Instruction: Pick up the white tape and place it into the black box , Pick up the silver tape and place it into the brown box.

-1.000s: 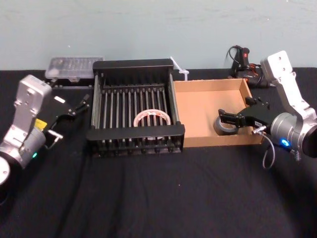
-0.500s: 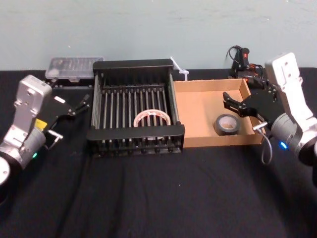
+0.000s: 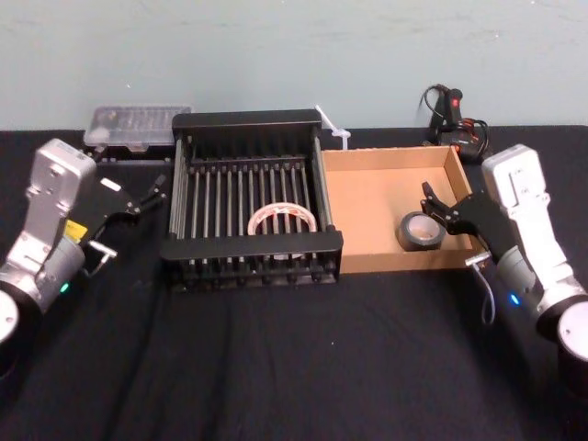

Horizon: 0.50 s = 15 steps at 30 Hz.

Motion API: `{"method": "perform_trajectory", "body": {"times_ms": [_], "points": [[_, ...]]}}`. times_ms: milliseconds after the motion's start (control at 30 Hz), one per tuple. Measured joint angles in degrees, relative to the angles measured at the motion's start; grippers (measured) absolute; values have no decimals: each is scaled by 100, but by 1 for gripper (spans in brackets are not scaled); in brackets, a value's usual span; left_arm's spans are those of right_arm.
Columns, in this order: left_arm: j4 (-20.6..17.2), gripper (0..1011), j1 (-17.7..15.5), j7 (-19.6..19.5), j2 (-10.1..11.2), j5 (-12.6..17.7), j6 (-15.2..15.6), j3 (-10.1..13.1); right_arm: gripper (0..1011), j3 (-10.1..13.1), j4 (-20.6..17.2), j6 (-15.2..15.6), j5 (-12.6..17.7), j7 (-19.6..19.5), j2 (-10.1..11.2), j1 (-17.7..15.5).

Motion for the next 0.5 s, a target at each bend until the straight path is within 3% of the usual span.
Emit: {"method": "perform_trajectory", "body": {"times_ms": [500], "points": [[0, 1001, 0, 0, 0, 0, 0, 0, 1002, 138, 119, -160, -178, -125, -172, -67]]}}
